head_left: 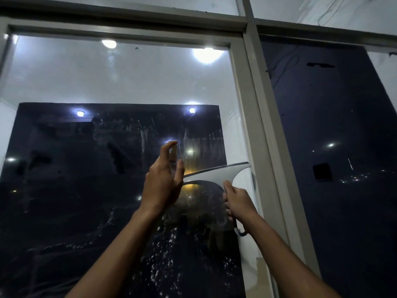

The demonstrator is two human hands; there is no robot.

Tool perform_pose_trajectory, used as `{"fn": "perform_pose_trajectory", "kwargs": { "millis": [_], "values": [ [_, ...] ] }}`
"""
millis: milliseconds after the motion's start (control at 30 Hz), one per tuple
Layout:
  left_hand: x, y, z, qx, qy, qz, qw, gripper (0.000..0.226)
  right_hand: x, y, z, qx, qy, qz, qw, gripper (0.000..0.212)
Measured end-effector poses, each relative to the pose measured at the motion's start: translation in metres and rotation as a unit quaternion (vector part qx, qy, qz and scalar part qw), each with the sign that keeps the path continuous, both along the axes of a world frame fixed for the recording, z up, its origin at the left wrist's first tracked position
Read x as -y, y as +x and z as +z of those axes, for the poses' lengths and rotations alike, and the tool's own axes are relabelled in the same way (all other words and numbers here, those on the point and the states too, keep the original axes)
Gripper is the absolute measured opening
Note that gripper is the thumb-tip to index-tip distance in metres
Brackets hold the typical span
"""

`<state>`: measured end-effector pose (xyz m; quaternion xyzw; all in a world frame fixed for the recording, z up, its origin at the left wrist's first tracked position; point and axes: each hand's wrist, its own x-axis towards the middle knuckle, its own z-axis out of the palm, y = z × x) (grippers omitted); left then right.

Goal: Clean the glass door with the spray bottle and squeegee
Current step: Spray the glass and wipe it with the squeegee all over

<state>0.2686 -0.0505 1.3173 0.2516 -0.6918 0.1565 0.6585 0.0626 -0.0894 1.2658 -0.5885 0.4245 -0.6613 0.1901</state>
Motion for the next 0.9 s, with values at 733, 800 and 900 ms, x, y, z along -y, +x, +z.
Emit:
{"fn": "perform_pose_trajectory", "kwargs": {
  "millis": [733,800,900],
  "values": [
    [0.014,0.003,0.01,0.007,-0.005,0.016,1.0,0.046,-0.017,-0.101,0.13,-0.424,0.185,-0.221,0.859,0.075],
    [0.013,0.001,0.01,0.009,-0.002,0.014,1.0,0.046,-0.023,-0.115,0.126,-0.415,0.183,-0.223,0.863,0.08],
    [0.012,-0.002,0.01,0.012,0.0,0.013,1.0,0.046,-0.027,-0.12,0.121,-0.397,0.138,-0.222,0.88,0.074]
  ]
}}
